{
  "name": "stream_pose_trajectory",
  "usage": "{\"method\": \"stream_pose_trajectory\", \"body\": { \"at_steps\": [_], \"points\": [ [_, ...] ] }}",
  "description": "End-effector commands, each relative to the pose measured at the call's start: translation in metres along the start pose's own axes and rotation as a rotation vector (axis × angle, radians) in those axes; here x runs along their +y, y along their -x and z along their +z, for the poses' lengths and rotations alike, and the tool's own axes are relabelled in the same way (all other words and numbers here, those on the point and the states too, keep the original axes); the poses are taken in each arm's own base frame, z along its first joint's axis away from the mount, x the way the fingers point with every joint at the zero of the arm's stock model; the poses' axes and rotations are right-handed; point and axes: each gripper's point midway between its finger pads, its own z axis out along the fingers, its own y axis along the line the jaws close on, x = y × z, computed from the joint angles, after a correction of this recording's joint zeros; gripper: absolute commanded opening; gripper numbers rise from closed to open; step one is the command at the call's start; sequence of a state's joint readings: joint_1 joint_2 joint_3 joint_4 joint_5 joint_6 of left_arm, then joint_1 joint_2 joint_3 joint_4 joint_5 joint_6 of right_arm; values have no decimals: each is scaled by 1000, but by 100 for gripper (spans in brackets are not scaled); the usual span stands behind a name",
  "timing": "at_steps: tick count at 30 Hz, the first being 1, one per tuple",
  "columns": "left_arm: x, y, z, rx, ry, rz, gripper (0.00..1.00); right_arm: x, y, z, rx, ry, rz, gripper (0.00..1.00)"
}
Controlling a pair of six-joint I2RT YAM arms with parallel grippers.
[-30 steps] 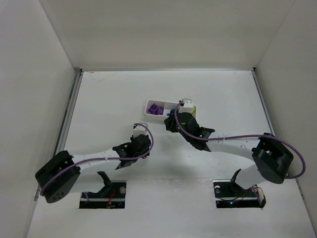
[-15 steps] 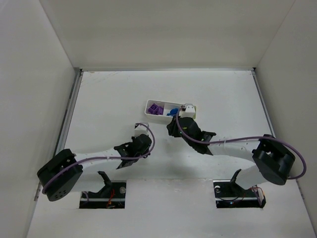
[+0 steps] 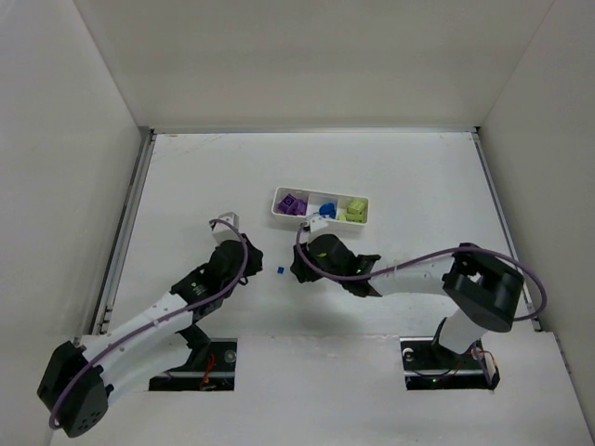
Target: Sort the legos into containers by color
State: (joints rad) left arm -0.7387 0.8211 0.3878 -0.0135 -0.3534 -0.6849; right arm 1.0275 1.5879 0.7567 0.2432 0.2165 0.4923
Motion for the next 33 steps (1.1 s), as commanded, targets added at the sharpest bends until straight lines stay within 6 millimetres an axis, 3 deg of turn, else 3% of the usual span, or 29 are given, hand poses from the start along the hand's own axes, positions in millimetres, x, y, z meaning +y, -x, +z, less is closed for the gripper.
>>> {"method": "stream_pose_trajectory", "body": {
  "at_steps": [1,7,19,25,33],
  "points": [
    [-2,25,-9,-42,-28,-131,13,38,10,13,-8,107,-96,51],
    [9,49,-15,-76,-50,-248,13,54,1,36,25,130,-203,55],
    [15,83,-20,-161,-88,-335,14,42,-9,57,95,31,-241,51],
    [9,101,-23,-202,-112,-347,14,35,-13,58,118,-8,-243,46],
    [14,104,-21,-207,-99,-348,14,33,-20,58,141,-25,-258,33]
  ]
}}
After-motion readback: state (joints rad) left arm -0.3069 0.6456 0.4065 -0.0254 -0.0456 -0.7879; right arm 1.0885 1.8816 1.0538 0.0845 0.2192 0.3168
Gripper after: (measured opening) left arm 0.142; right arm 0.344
